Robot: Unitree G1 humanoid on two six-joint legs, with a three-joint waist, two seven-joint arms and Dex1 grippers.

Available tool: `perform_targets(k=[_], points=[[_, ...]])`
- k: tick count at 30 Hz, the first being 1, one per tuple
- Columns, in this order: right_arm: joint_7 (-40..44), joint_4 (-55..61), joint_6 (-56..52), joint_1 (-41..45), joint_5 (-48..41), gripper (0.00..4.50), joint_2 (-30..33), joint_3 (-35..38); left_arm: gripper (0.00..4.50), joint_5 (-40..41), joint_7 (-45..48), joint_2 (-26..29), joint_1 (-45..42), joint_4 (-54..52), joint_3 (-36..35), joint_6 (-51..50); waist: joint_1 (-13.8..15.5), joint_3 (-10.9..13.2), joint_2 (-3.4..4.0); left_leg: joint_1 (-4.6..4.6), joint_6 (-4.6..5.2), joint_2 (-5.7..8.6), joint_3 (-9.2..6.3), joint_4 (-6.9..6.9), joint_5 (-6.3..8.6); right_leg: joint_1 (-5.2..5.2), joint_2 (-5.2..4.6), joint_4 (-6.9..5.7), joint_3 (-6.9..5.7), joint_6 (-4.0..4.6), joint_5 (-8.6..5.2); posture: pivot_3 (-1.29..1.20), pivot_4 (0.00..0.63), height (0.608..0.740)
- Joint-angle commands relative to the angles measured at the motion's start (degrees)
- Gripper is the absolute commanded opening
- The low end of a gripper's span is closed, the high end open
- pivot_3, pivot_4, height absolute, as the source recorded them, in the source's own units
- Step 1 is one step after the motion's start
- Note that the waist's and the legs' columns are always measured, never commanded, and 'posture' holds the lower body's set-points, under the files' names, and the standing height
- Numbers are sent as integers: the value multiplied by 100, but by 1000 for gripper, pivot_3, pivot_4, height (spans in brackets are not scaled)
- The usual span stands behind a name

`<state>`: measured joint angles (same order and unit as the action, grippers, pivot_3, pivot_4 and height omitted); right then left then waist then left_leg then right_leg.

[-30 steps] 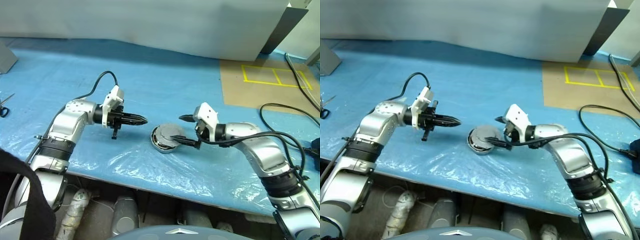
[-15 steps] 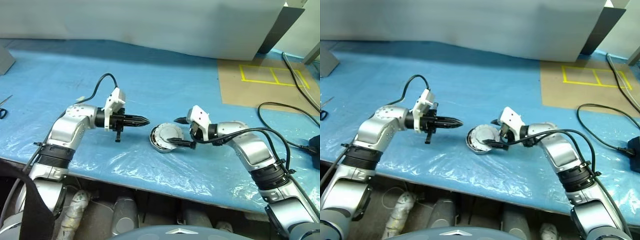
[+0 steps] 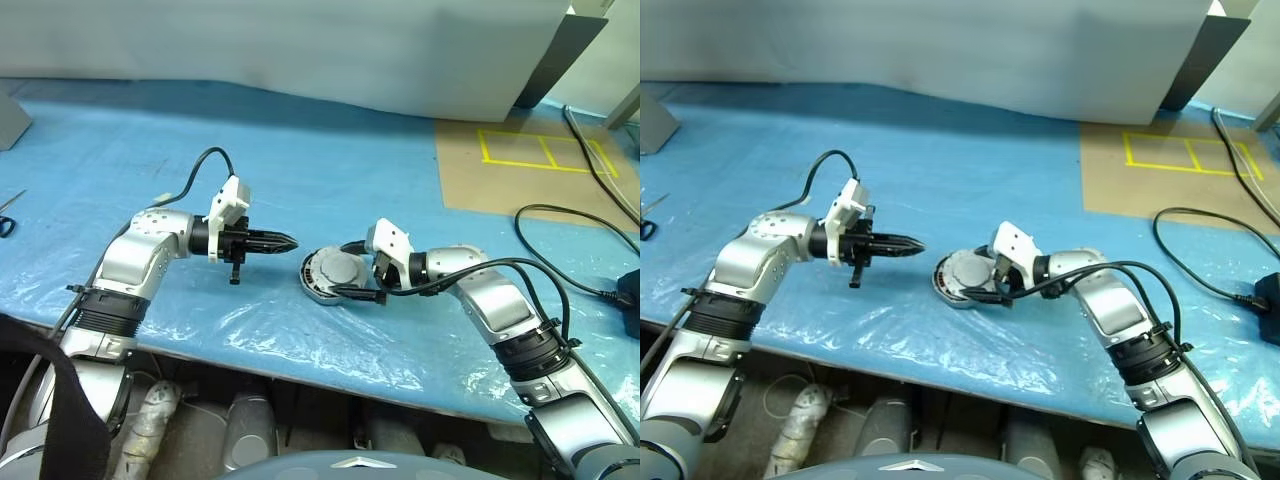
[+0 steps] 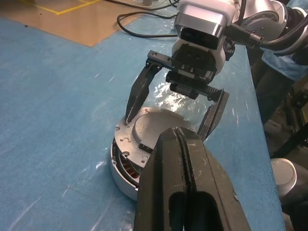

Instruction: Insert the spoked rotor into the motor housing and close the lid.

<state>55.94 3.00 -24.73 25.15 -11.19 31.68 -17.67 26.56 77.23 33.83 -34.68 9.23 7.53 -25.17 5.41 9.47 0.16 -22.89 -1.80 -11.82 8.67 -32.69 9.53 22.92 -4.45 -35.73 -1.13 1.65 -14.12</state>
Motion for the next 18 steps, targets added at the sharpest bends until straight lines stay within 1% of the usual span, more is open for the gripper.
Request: perform_targets(k=[1, 4, 12, 18], points=[[17, -120, 26, -120, 125, 3937, 3, -74, 0, -3, 34, 11, 0, -43, -92, 86, 0, 0, 0, 2, 0, 0, 0, -2, 0, -2, 0, 0, 0, 0, 0, 0, 150, 740], [-17, -36, -75, -17, 32, 2988, -88, 4, 0, -7, 15, -7, 15, -60, -95, 90, 0, 0, 0, 2, 0, 0, 0, -5, 0, -3, 0, 0, 2, 0, 0, 0, 150, 740], [-246, 282, -730, 457, -142, 2951, -469, 156, 0, -9, -60, -76, 67, -88, -129, 100, -25, 0, 0, 2, 0, -4, 0, -5, 0, 3, 7, -3, 5, 1, 0, 0, 150, 740], [-324, 378, -1105, 659, -182, 2951, -561, 223, 0, -26, -85, -64, 100, -37, -153, 138, -4, 0, 0, -13, 0, -3, 0, -4, 0, 12, 6, 0, 3, 0, 0, 0, 150, 740]])
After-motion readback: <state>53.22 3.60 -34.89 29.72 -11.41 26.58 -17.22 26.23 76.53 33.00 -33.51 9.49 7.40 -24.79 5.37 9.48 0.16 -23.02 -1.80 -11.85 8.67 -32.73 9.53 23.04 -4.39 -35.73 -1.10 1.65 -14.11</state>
